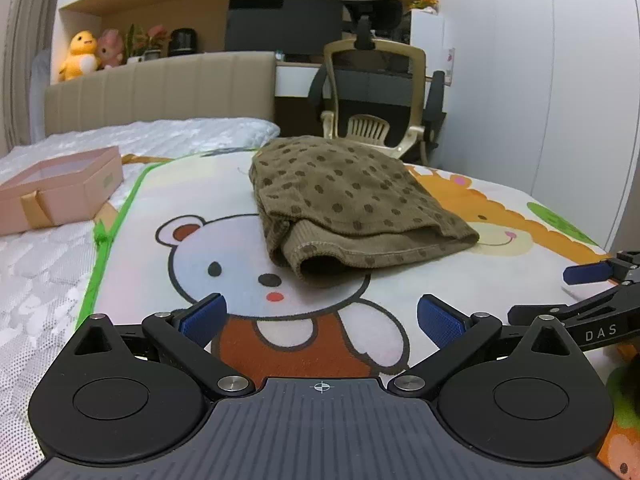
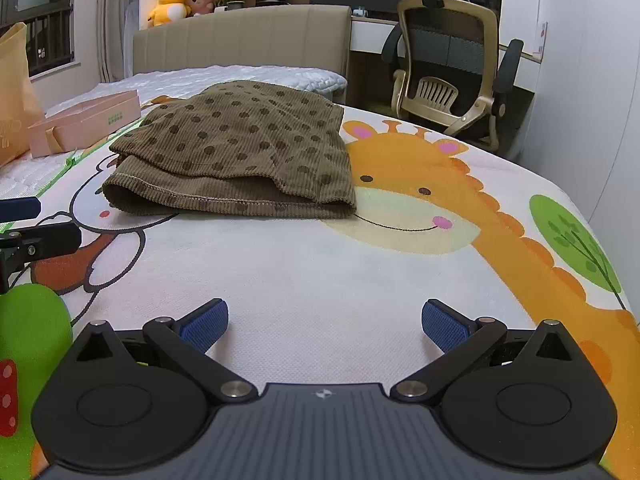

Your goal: Fold clothes

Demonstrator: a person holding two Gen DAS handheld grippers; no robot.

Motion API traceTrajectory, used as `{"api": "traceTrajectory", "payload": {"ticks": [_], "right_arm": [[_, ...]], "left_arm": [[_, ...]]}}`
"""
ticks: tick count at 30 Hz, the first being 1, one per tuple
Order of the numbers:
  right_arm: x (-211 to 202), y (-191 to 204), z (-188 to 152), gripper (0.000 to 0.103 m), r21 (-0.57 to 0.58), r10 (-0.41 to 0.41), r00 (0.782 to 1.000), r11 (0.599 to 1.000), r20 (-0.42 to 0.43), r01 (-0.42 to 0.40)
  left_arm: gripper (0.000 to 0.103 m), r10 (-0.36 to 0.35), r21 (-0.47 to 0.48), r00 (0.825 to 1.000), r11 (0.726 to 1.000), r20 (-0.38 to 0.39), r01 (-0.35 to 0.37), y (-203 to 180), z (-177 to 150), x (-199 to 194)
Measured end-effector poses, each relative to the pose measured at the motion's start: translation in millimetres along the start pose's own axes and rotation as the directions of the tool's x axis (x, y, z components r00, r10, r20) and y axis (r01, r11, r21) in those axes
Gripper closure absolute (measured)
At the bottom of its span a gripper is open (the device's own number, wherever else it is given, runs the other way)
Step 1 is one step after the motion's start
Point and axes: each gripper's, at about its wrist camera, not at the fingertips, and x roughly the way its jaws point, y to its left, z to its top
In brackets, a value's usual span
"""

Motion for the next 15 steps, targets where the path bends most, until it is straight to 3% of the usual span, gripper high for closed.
{"api": "traceTrajectory", "payload": {"ticks": [15], "right_arm": [[0.2,-1.4,-0.5,0.0,0.01,0.006,1.0,1.0,-0.008,-0.006]], "left_arm": [[0.0,-0.002,-0.007,1.0,1.0,-0.009,0.002,-0.4,0.3,-0.6]]}}
